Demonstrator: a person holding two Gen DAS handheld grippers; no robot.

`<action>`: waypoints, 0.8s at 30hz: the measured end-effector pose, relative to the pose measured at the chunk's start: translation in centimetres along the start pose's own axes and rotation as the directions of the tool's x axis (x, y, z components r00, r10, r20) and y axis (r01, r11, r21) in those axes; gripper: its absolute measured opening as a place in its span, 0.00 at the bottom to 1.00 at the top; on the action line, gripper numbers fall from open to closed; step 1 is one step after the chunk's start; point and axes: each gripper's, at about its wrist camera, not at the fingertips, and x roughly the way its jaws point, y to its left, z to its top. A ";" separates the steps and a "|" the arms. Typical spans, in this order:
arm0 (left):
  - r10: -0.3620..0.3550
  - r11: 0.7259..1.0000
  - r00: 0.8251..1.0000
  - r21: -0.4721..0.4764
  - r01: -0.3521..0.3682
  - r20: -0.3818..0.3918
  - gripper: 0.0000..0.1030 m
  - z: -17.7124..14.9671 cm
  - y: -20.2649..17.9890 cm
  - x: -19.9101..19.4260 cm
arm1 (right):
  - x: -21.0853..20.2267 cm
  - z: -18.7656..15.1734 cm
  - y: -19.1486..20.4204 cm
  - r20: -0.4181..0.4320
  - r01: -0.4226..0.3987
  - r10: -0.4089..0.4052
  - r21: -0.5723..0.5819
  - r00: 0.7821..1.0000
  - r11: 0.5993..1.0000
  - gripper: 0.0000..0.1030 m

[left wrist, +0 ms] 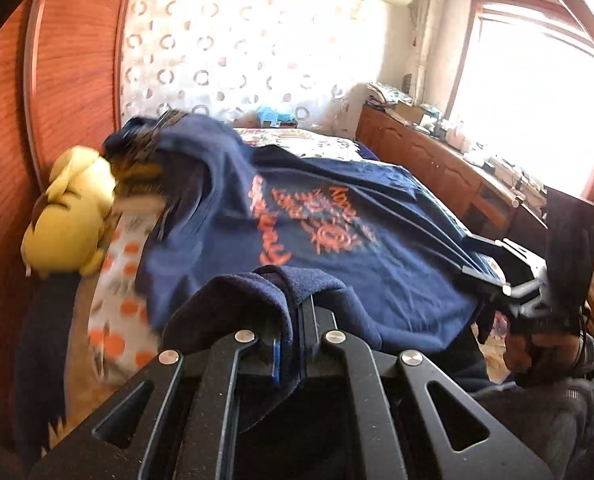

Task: Fold small clothes

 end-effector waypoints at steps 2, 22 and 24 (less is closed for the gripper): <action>0.007 1.000 1.000 0.025 -0.007 0.004 0.07 1.3 0.0 1.2 | 0.4 0.2 -0.4 -0.011 -0.001 0.001 -0.005 1.000 1.000 0.97; 0.071 0.997 0.997 -0.041 -0.072 -0.027 0.75 4.6 3.3 6.1 | 5.5 1.8 0.5 -0.141 -0.136 0.127 -0.054 0.982 0.989 0.81; 0.087 0.994 0.995 -0.057 -0.089 -0.041 0.75 3.9 4.4 5.9 | 6.1 2.1 1.3 -0.151 -0.171 0.159 -0.073 0.976 0.983 0.78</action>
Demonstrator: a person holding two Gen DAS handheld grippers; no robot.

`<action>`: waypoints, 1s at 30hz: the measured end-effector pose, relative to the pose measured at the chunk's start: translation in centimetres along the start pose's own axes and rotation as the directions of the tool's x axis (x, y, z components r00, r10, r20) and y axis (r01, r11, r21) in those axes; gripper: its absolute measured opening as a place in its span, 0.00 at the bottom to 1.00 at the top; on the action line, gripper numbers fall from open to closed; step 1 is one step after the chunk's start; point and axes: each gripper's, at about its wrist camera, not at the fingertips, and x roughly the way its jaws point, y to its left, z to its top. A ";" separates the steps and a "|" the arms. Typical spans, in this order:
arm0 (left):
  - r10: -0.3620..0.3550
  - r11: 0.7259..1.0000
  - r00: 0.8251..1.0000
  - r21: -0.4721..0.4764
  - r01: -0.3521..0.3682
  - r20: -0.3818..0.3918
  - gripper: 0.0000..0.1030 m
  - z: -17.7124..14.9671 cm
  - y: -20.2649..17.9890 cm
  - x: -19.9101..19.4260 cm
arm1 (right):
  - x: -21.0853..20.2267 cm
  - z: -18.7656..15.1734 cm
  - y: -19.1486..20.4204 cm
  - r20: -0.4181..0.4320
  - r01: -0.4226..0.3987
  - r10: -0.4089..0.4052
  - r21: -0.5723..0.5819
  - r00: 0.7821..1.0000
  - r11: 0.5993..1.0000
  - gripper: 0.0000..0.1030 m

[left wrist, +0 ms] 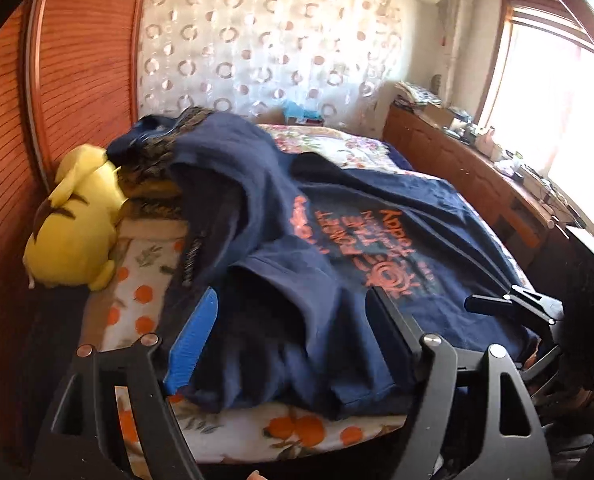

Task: Fold small clothes

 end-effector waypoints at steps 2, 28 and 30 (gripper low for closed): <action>0.017 1.000 1.000 -0.020 -0.017 -0.010 0.75 -0.8 1.2 0.1 | 0.8 0.3 0.6 -0.014 -0.035 0.035 -0.021 0.999 0.999 0.74; 0.163 0.980 0.987 -0.114 -0.163 -0.010 0.75 -4.7 6.3 0.4 | 9.8 2.8 4.8 -0.171 -0.115 0.086 -0.169 0.982 0.979 0.06; 0.161 0.981 0.987 -0.112 -0.161 -0.012 0.75 -4.8 6.1 0.6 | 8.2 3.6 3.3 -0.085 -0.091 0.084 -0.092 0.993 0.992 0.06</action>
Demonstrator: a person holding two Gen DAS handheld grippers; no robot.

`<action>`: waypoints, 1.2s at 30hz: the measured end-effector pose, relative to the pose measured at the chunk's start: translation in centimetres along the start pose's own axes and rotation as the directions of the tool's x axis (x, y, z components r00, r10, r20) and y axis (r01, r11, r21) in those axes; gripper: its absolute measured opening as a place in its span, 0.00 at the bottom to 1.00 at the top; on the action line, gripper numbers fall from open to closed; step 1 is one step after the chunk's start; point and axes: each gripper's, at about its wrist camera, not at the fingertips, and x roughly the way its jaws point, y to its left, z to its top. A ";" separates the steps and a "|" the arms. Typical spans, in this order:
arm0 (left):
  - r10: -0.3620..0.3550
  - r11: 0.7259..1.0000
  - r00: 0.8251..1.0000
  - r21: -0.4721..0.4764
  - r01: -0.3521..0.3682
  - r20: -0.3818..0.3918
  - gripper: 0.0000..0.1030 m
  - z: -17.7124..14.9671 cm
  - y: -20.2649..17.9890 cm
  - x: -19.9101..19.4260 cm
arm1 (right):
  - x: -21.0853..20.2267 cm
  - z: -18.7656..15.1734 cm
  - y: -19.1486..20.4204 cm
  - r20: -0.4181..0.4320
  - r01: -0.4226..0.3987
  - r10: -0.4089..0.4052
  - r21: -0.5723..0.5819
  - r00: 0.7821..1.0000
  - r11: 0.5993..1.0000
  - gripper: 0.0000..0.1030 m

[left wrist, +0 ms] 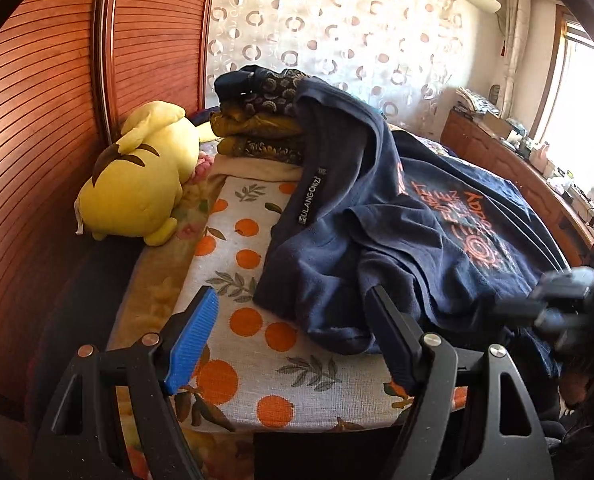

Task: Fold small clothes

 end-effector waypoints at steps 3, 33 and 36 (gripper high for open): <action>-0.007 1.000 1.000 0.004 0.007 -0.005 0.75 -0.2 -0.3 0.2 | -2.1 0.0 -2.9 0.082 0.103 -0.116 0.153 0.990 0.983 0.06; -0.056 0.989 0.997 0.137 0.064 -0.058 0.59 -0.8 -5.2 3.1 | -4.7 -7.1 -1.3 -0.065 0.163 -0.152 0.220 0.986 0.962 0.51; -0.042 0.986 0.996 0.155 0.053 -0.074 0.59 -0.6 -5.4 3.9 | -4.3 -7.6 -1.2 -0.110 0.149 -0.127 0.220 0.986 0.964 0.51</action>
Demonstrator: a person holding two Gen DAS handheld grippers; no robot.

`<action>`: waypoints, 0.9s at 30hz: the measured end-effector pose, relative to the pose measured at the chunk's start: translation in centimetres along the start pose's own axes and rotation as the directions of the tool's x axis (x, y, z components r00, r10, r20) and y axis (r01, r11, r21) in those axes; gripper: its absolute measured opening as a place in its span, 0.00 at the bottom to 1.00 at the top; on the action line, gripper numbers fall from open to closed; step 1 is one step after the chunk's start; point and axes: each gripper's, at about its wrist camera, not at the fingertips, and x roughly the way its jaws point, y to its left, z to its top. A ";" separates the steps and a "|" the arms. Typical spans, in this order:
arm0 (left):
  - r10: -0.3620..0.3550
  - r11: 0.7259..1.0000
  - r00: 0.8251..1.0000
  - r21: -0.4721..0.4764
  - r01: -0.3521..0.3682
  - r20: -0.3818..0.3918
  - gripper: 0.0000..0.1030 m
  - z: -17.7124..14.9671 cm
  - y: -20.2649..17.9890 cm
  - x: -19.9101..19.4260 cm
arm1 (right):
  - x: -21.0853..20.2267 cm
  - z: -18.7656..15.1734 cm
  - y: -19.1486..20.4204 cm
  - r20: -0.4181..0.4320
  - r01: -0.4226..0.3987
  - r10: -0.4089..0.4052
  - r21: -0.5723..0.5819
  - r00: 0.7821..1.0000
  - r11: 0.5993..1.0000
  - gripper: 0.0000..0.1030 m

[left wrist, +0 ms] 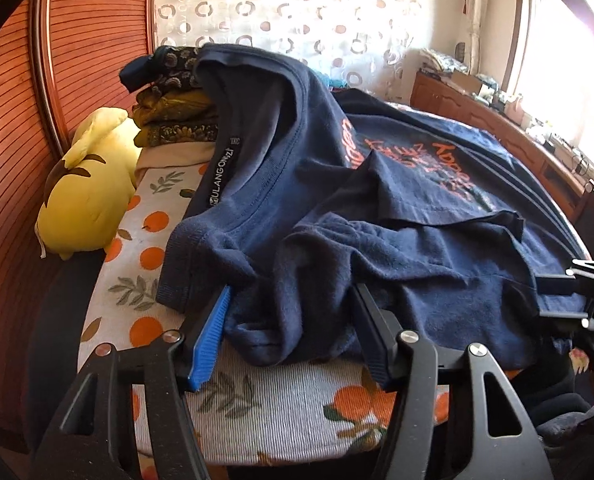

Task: Fold small clothes

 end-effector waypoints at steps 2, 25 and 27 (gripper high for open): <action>0.003 1.000 1.000 0.014 -0.003 0.002 0.59 0.1 -0.1 0.2 | 0.0 -0.1 -0.6 0.001 -0.001 0.001 0.006 1.000 1.000 0.51; 0.033 0.999 0.999 -0.037 -0.032 0.014 0.16 -2.2 4.6 -7.1 | -3.6 0.1 -0.9 0.023 -0.145 0.146 -0.034 0.989 0.989 0.12; 0.032 0.999 0.999 -0.028 -0.031 0.043 0.49 -1.8 4.6 -7.8 | -4.3 0.6 -0.6 0.055 -0.106 0.108 -0.040 0.993 0.994 0.23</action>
